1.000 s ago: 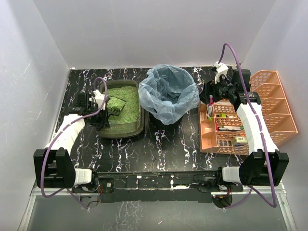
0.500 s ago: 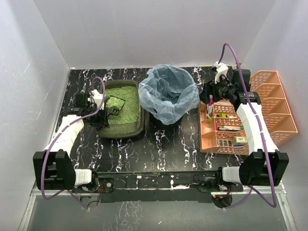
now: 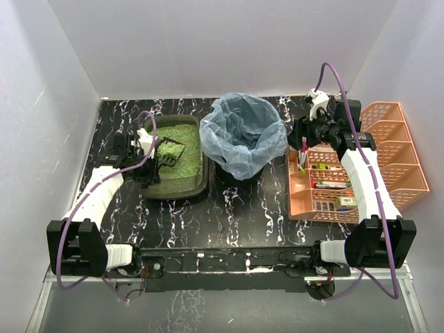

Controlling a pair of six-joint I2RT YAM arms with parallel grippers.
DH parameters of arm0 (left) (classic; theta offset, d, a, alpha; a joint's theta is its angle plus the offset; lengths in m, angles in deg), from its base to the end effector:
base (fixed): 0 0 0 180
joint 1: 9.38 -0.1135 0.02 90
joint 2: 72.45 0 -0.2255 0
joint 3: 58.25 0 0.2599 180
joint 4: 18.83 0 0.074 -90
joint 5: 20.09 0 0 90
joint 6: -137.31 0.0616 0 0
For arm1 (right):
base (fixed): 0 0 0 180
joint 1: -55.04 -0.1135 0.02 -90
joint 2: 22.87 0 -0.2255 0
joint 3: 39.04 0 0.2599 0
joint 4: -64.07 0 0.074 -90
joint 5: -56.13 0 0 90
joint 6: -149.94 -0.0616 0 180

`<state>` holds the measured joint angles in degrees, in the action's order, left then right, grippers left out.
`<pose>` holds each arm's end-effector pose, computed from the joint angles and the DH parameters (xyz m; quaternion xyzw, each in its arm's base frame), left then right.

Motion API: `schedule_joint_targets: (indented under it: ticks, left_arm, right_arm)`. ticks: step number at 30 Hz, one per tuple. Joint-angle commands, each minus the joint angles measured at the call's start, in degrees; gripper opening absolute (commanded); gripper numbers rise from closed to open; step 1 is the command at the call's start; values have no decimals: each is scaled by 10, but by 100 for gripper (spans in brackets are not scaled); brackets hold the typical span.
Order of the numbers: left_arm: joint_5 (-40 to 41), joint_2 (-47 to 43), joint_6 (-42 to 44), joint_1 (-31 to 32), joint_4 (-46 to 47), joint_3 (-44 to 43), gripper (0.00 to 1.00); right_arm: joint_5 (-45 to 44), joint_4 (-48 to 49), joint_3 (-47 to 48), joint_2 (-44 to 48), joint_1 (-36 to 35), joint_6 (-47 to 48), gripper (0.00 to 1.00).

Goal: Clean the litter box

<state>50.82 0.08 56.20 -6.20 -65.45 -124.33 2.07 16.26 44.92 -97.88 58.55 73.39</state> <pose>0.2884 -0.0362 0.1937 0.1506 0.9247 -0.1415 0.3198 0.3165 0.0168 0.2940 -0.2070 0.8433 0.2147 0.4471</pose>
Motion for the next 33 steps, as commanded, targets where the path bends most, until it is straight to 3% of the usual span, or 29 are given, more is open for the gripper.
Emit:
schedule_joint_targets:
  ticks: [1,5,9,13,17,19,21,25,29,33]
  left_arm:
    - [-32,8,6,-33,-19,-25,0]
    - [-13,-21,1,-9,-3,1,0]
    - [-36,5,13,-40,-22,-25,0]
    - [-10,-23,4,4,1,4,0]
    - [-57,22,5,-48,-27,-28,0]
    - [-65,9,0,-31,-24,-14,0]
    - [-22,-16,1,1,-5,5,0]
    - [-37,8,11,-44,-26,-30,0]
    - [-8,-29,-4,4,-3,-1,0]
    - [-31,10,2,-41,-29,-22,0]
  right_arm:
    - [10,32,14,15,2,4,68]
    - [8,33,15,15,3,5,69]
    - [12,33,17,11,3,4,68]
    - [11,30,20,10,3,4,68]
    - [12,31,19,10,3,4,68]
    - [11,30,21,11,2,4,69]
    - [10,31,21,12,3,5,68]
    - [12,32,17,9,3,5,68]
    - [10,33,17,10,3,5,69]
    - [11,34,15,11,2,5,69]
